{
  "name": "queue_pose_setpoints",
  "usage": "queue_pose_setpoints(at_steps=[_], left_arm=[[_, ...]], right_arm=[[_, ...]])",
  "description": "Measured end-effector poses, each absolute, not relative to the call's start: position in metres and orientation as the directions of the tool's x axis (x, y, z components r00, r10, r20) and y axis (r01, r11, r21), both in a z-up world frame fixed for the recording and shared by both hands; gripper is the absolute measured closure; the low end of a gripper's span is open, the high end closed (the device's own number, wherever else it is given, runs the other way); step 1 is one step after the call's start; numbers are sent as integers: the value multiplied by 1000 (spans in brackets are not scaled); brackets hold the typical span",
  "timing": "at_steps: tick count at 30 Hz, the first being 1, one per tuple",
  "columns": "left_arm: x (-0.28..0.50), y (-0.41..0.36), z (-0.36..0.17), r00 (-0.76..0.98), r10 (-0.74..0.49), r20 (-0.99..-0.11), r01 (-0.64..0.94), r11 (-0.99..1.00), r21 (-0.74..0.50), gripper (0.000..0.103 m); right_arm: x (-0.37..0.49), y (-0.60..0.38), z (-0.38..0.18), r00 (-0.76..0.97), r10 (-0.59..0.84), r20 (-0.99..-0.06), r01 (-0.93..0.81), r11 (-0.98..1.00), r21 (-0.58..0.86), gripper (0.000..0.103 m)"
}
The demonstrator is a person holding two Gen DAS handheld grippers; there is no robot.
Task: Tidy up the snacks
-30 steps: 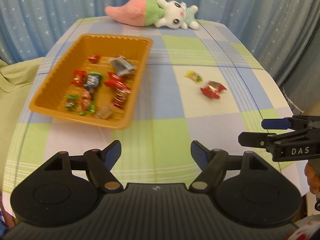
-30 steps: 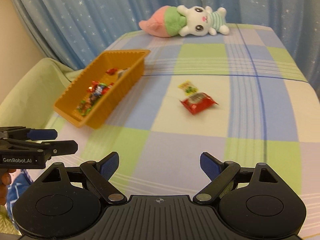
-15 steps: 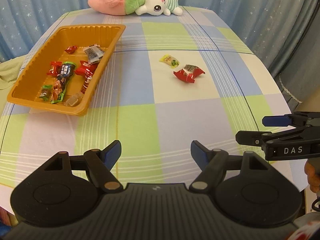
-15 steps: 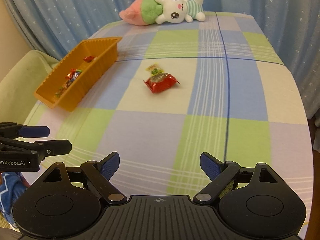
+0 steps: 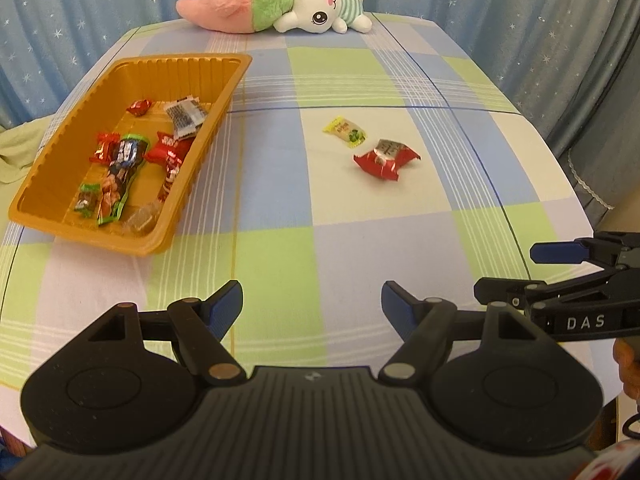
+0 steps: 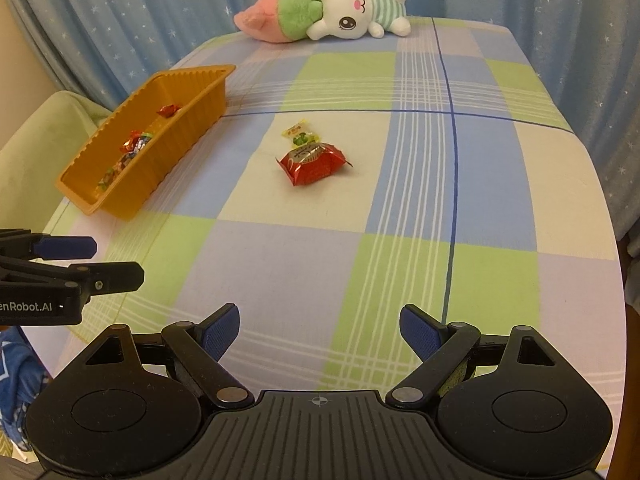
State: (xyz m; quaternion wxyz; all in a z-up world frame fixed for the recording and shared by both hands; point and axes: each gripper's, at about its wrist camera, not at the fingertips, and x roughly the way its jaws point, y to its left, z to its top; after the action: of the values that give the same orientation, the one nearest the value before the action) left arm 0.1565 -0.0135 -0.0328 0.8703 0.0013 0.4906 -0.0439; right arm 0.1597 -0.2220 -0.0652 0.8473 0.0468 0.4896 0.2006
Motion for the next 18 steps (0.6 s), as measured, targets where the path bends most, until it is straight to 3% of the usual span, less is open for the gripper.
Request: queue_pose_setpoints(at_steps=[18], left_arm=[[216, -5, -42, 511, -103, -853, 130, 991, -42, 28]], right_arm=[[204, -207, -69, 464, 356, -811, -229, 933, 278, 16]])
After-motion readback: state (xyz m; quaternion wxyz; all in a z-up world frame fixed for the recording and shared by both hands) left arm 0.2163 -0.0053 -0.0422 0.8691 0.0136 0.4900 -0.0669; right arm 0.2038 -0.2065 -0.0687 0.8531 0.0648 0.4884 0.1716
